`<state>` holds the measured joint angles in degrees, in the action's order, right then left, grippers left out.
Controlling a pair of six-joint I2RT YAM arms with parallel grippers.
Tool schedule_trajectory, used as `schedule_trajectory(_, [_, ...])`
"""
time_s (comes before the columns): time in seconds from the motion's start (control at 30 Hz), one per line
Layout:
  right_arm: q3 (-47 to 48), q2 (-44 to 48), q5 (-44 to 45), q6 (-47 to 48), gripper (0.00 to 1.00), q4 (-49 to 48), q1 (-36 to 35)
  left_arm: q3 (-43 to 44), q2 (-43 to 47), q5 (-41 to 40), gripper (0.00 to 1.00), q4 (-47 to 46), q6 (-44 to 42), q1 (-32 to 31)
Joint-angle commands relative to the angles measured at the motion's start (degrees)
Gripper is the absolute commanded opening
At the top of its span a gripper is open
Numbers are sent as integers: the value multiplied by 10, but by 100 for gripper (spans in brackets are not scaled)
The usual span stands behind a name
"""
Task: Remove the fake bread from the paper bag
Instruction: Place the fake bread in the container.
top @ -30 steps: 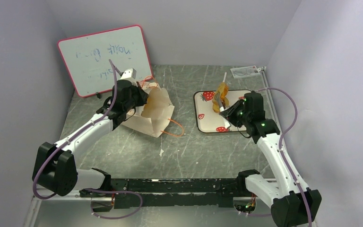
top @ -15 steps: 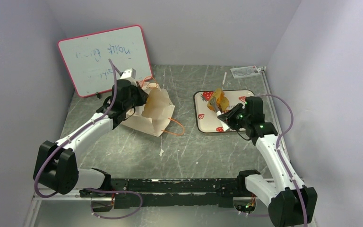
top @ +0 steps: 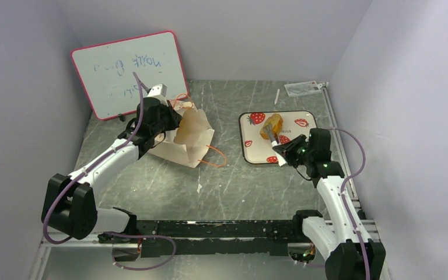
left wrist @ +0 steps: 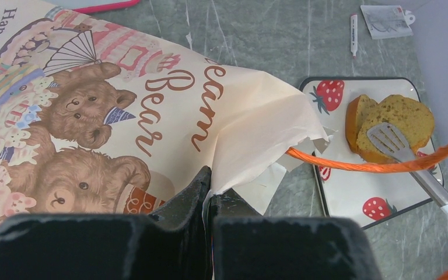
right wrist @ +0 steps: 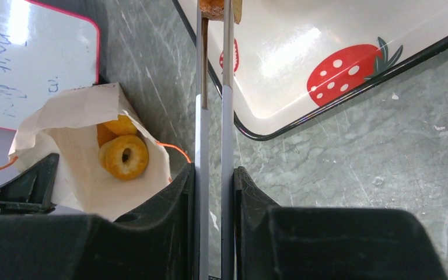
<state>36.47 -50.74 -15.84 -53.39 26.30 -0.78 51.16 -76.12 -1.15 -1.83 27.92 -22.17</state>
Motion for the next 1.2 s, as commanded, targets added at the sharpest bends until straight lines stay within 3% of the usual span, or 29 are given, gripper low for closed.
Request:
schedule_trajectory(0.0, [-14, 18, -9, -14, 0, -40, 12, 21, -9, 9, 7, 3, -13, 8])
schedule_trajectory(0.13, [-32, 14, -13, -20, 1, -60, 20, 28, -17, 12, 7, 5, -15, 9])
schedule_trajectory(0.27, [-47, 7, -20, -23, 11, -75, 31, 38, -26, 16, 7, 11, -20, 9])
schedule_trajectory(0.6, [-82, -31, -61, -37, 24, -135, 63, 57, -34, 22, 7, 22, -30, 10])
schedule_trajectory(0.83, [-75, -20, -50, -39, 43, -119, 71, 66, -32, 25, 7, 28, -35, 10])
schedule_trajectory(1.17, [-67, 6, -39, -40, 44, -84, 77, 73, -36, 35, 7, 22, -32, 10])
